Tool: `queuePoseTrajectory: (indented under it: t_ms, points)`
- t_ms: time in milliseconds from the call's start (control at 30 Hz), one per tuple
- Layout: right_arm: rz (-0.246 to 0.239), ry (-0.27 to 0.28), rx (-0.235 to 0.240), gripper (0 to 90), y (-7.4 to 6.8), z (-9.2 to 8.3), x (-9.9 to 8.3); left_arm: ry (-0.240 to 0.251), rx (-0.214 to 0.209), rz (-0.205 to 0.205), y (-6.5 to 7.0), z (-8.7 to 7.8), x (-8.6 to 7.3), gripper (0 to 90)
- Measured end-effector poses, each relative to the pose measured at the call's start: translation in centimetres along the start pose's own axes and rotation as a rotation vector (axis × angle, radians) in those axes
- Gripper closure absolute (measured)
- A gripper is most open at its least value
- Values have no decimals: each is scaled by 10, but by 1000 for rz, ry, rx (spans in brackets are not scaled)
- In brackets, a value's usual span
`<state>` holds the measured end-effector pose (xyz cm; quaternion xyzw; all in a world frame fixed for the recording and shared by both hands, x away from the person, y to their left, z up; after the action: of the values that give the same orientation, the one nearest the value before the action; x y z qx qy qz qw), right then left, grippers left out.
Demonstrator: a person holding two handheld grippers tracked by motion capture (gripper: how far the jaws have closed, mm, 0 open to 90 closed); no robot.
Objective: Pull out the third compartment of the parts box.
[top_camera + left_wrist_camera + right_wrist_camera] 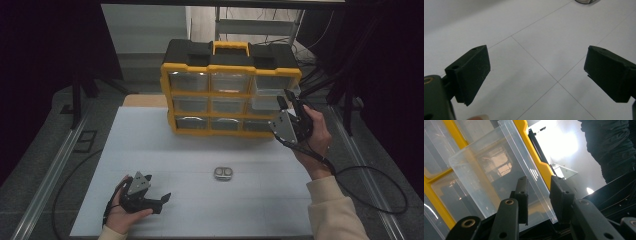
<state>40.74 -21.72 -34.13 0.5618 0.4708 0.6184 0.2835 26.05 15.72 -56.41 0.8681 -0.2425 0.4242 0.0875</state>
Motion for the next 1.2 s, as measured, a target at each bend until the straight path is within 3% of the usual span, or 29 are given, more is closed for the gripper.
queuePoseTrajectory:
  t_ms: [1200]
  points:
    - [-7, 18, -11, 693, -3, -12, 3, 0, -1, 1, 1, 0, 0, 73]
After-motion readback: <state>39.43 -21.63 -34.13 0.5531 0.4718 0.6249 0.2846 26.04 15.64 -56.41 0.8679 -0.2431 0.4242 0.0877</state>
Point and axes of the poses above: each handheld gripper's, and its own axes: z roughly forward along the jaws, x roughly out of its top, y roughly to its right, the point moved 5 cm from there along z, roughly forward along the jaws, and after that the axes turned 9 degrees about x, right-handed, at the moved point
